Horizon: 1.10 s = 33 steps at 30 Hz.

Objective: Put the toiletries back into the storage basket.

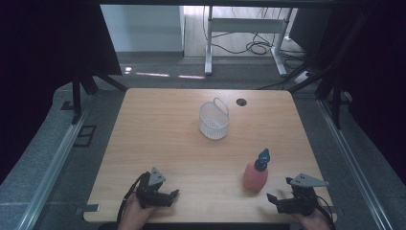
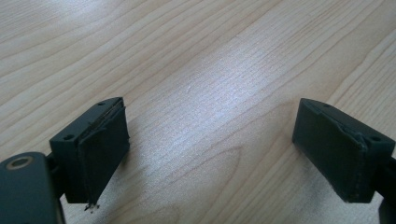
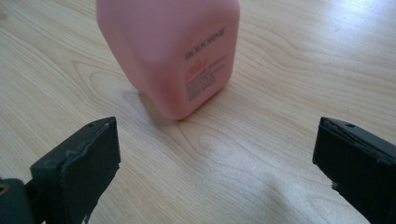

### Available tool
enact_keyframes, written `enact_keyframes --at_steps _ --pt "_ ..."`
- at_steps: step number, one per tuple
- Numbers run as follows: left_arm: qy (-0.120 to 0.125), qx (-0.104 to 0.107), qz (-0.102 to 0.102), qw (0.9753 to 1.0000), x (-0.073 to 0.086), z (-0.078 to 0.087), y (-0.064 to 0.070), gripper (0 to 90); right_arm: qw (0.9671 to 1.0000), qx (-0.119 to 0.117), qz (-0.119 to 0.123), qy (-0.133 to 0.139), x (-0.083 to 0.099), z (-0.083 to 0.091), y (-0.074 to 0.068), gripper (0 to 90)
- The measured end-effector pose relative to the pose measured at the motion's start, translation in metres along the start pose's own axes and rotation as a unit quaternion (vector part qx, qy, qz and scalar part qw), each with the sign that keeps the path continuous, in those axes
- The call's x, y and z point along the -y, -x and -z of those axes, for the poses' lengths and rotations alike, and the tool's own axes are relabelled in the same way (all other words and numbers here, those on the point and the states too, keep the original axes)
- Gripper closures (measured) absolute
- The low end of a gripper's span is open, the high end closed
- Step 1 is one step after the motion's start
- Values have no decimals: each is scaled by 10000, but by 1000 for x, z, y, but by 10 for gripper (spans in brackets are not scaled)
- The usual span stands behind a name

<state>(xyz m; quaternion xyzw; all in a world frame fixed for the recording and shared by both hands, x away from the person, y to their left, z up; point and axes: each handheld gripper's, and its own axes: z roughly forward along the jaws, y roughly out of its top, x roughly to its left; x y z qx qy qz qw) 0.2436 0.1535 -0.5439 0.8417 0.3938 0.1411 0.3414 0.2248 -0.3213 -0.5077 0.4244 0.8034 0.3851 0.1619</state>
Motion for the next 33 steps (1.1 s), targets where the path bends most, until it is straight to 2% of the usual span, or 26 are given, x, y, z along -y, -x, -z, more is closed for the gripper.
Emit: enact_keyframes --at_steps 11,16,23,28,33 --pt "-2 0 2 10000 0 0 0 104 9999 -99 108 87 -10 4 -6 5" --pt "-5 -2 2 10000 0 0 0 104 9997 -192 83 150 -16 6 -10 9" --pt "-3 1 0 10000 0 0 0 104 9994 -290 118 177 -26 8 -15 33" --pt "1 -5 0 10000 0 0 0 104 9990 -338 83 280 -36 11 -17 90" --pt "2 -6 1 10000 0 0 0 104 9985 -409 110 356 -43 14 -17 91"
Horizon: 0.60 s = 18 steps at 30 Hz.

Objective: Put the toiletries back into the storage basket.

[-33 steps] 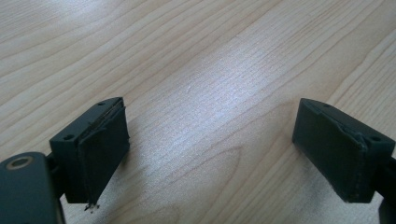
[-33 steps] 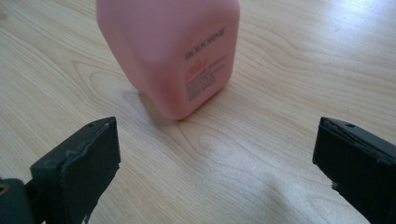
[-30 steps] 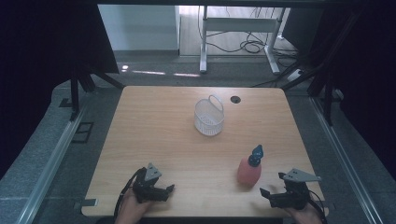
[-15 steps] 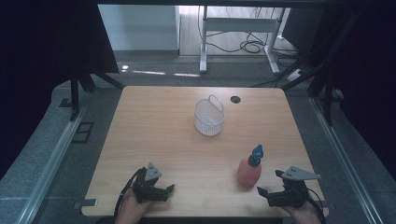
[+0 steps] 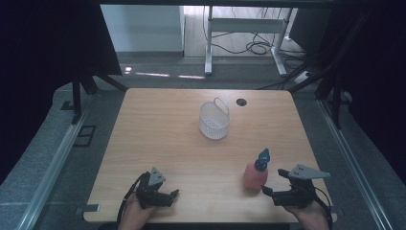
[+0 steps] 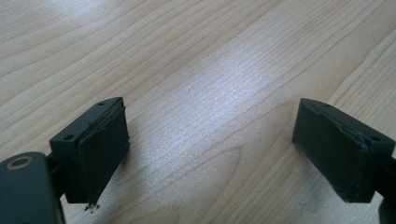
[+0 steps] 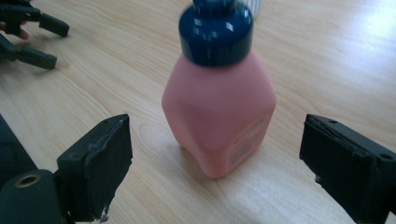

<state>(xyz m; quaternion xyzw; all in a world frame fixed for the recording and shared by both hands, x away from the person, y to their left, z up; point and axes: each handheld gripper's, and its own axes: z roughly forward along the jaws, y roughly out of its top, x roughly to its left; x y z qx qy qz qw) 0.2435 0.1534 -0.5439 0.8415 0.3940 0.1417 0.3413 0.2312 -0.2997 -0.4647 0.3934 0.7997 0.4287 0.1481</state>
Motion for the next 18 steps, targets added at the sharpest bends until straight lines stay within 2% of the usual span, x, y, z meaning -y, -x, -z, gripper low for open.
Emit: enact_keyframes --at_steps 8,18 --pt "4 -2 6 10000 0 0 0 104 9998 -107 138 62 -17 3 0 168" --pt "-1 -1 -1 10000 0 0 0 104 9997 -160 63 173 -32 -2 4 312"
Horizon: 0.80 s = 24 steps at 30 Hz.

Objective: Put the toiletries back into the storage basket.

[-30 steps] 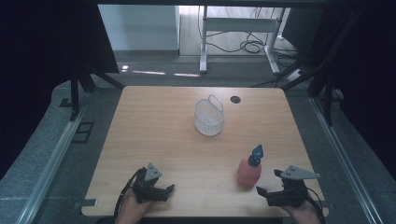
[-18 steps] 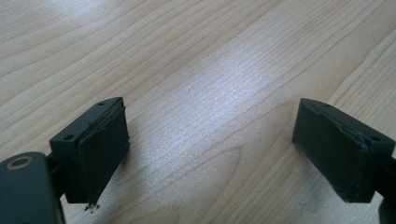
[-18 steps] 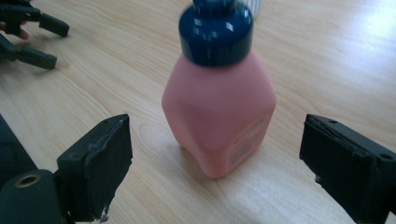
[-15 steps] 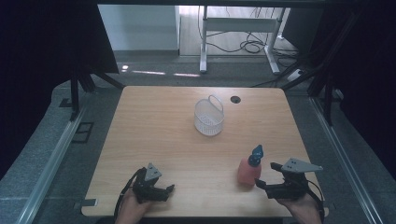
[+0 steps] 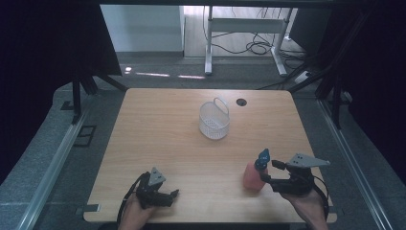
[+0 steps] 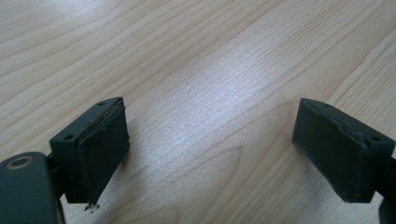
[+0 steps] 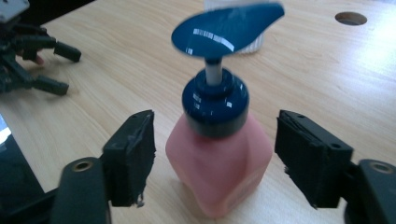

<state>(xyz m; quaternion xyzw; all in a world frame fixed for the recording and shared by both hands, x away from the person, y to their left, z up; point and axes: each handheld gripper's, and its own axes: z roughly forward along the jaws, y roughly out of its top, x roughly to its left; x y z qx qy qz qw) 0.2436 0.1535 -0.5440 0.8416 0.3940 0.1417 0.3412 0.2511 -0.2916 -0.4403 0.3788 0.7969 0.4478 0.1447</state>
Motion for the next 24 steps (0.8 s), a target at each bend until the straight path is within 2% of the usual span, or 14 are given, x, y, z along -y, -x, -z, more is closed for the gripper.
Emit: enact_keyframes --at_steps 3,13,24 --pt "-3 -1 -1 10000 0 0 0 104 10000 -55 -48 16 -5 -5 2 361" --pt "0 -4 3 10000 0 0 0 104 10000 -69 -26 -30 -11 -17 3 432" --pt "12 -4 18 10000 0 0 0 104 9997 1 170 -152 -16 -25 1 517"
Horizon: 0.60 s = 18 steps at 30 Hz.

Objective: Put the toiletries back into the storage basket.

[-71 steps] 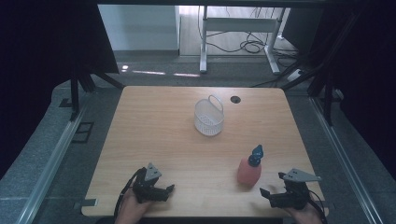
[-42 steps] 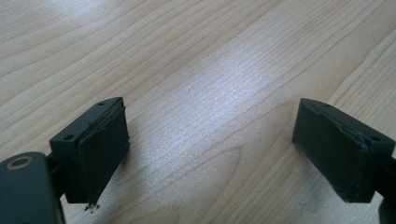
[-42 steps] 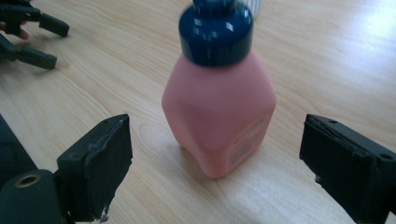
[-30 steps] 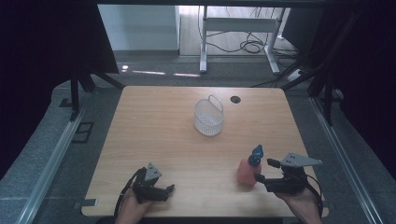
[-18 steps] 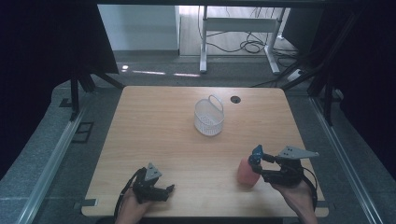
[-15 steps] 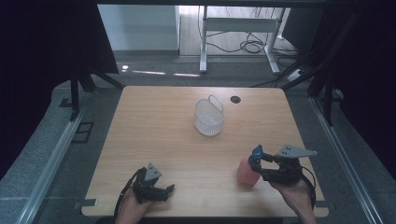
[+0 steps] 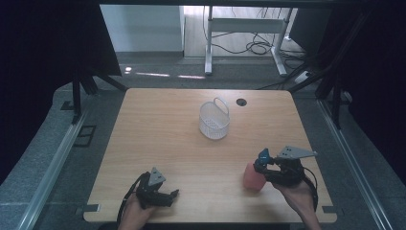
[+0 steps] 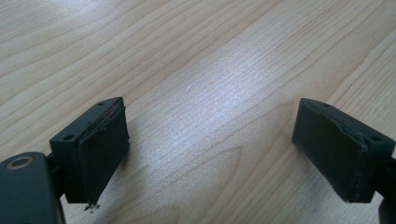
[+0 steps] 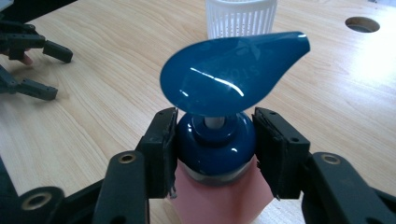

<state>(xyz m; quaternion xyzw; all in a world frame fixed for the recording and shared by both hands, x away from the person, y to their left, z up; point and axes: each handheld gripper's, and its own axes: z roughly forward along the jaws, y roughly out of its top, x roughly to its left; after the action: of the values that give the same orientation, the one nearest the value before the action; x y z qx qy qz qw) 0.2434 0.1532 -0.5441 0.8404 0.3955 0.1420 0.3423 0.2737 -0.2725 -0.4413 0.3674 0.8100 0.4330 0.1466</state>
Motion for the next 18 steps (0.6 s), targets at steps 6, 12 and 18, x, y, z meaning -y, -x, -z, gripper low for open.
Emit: enact_keyframes --at_steps 6,12,18 --pt "-2 -1 3 10000 0 0 0 104 9999 152 20 -75 -3 0 -4 527" --pt "-1 3 15 10000 0 0 0 104 9999 140 -26 -65 -6 1 -3 528" --pt "3 -3 6 10000 0 0 0 104 10000 84 -7 8 -18 4 -2 528"
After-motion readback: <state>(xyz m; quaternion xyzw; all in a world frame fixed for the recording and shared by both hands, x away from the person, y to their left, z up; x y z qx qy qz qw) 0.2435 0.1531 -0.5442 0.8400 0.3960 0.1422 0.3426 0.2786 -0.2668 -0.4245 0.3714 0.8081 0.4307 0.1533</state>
